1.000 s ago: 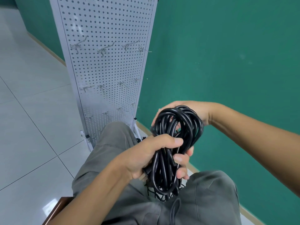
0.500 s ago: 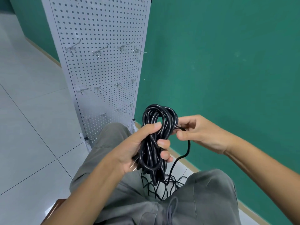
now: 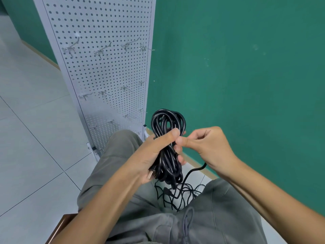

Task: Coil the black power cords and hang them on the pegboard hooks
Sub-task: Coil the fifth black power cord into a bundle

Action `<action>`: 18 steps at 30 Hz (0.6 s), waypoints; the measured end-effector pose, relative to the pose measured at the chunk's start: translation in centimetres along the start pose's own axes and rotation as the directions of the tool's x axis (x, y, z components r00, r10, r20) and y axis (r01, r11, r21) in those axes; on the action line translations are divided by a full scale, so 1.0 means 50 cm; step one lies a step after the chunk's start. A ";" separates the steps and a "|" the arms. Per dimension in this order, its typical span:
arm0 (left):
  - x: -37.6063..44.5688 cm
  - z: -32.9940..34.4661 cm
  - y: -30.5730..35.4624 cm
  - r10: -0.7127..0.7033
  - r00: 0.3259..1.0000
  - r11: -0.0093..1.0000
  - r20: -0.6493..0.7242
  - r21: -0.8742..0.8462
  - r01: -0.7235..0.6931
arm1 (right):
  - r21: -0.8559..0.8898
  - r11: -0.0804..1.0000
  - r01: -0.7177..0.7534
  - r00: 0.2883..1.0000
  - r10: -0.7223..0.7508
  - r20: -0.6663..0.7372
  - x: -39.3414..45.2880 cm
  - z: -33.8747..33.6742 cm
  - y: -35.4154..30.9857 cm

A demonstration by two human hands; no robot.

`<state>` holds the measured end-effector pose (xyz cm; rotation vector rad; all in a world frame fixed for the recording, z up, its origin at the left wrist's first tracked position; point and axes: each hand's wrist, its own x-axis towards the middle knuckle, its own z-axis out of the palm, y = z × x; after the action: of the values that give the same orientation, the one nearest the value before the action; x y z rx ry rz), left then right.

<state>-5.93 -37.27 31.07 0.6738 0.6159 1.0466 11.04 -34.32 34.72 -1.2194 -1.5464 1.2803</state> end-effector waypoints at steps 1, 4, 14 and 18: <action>0.000 -0.002 0.002 0.031 0.999 0.994 -0.040 0.109 -0.026 | -0.056 0.998 0.010 0.999 -0.013 -0.049 0.002 0.003 0.004; -0.001 -0.009 0.011 0.097 0.988 0.923 -0.124 0.383 -0.043 | -0.200 0.980 -0.006 0.997 -0.011 -0.082 -0.001 0.004 0.001; -0.004 -0.011 -0.003 -0.053 0.995 0.985 0.084 0.168 0.039 | -0.224 0.972 -0.067 0.994 0.084 0.068 0.003 -0.039 -0.034; -0.010 0.003 -0.010 -0.092 0.984 0.990 0.153 0.117 0.074 | -0.039 0.994 -0.103 0.970 0.109 0.218 0.028 -0.042 -0.051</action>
<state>-5.71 -37.93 30.87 0.8140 0.5621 0.8765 12.20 -32.55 37.64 -1.2248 -1.6777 1.5113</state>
